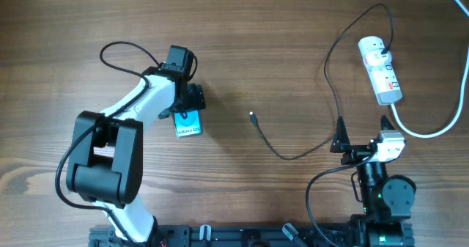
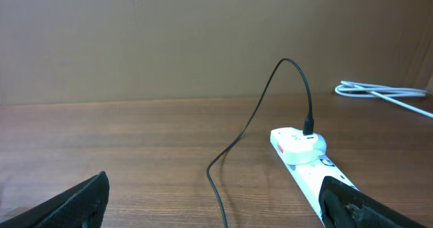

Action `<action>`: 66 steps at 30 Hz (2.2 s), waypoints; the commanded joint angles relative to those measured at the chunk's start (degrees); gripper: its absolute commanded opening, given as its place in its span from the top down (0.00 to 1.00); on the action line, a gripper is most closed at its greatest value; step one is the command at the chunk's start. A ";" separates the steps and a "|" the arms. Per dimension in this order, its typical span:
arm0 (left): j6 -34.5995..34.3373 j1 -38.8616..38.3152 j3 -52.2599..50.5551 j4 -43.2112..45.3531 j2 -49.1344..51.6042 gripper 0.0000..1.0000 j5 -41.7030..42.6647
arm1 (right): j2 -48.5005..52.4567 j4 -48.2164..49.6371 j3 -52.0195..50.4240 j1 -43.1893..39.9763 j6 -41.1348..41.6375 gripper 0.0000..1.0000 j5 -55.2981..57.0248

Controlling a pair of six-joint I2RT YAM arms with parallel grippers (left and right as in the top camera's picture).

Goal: Plug charger to phone and switch on socket

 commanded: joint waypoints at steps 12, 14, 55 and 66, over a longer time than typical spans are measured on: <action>-0.55 0.33 -1.90 -0.02 1.42 0.33 2.29 | -0.46 3.15 -0.07 -0.35 0.26 0.00 1.57; -0.55 0.33 -1.90 0.04 1.42 0.33 2.56 | -0.46 4.17 -0.07 -0.35 0.35 0.00 0.37; 7.02 8.31 -1.75 -0.46 1.40 0.36 28.50 | 118.99 5.70 61.88 39.08 23.21 0.00 -37.20; 7.02 8.24 -1.75 -0.39 1.40 0.35 29.77 | 119.21 10.97 61.88 39.36 38.53 0.57 -32.81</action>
